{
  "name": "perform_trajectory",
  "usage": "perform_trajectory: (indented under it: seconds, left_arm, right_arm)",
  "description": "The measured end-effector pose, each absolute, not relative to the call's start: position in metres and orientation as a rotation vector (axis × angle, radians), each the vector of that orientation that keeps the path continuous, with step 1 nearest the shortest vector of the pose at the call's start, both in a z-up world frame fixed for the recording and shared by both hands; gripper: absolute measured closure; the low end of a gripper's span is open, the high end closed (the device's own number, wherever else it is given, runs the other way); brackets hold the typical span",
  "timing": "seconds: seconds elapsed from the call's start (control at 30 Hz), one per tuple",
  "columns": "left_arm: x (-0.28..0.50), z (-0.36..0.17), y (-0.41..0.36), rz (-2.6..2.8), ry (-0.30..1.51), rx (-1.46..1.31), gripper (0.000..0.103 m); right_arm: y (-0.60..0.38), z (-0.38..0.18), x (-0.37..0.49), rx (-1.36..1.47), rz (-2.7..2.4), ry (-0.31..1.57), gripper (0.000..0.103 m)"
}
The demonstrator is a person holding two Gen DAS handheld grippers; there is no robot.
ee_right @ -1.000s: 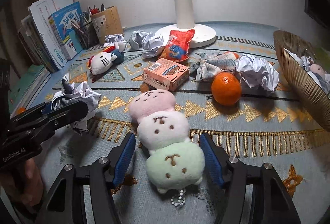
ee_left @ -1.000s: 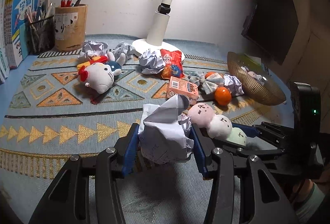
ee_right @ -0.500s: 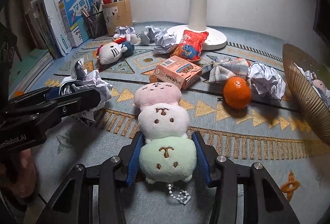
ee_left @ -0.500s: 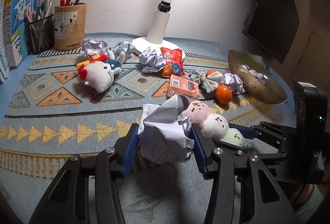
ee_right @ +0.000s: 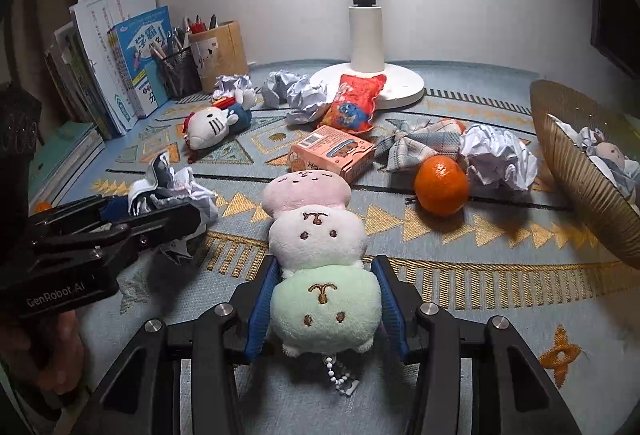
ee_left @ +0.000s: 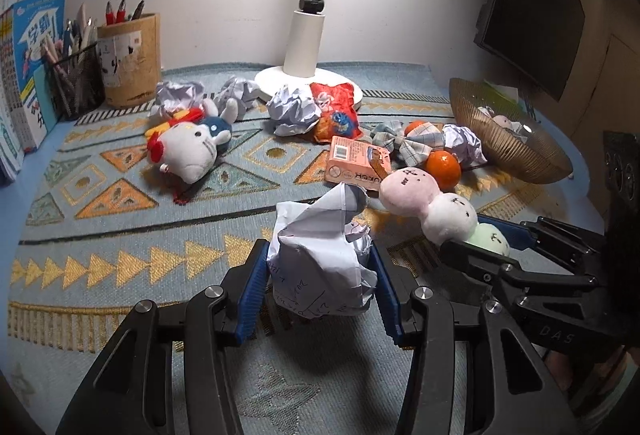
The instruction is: Organize objects
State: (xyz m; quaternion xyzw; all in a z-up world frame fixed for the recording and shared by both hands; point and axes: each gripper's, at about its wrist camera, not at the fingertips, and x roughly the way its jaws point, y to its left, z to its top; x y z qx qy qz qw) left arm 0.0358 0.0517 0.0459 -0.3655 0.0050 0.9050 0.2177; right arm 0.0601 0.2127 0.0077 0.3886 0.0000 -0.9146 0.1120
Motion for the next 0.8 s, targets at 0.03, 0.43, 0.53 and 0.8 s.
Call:
perform_trajectory:
  seconds: [0.03,0.43,0.53,0.8]
  left_arm:
    - [0.039,0.052,0.059,2.497,0.033,-0.987,0.057]
    - [0.017,0.162,0.214,2.259,0.015,-0.692,0.057]
    - [-0.002,0.156,0.261,2.194,0.019,-0.724,0.057]
    - [-0.042,0.122,0.277,2.097,-0.209,-0.887,0.010]
  right_arm:
    - [0.216,0.011,0.064,1.119,-2.705,-0.022,0.057]
    - [0.368,0.123,0.113,0.766,-3.068,-0.523,0.057]
    - [0.421,0.132,0.101,0.803,-3.192,-0.632,0.057]
    - [0.495,0.099,0.063,1.084,-3.149,-0.851,0.048]
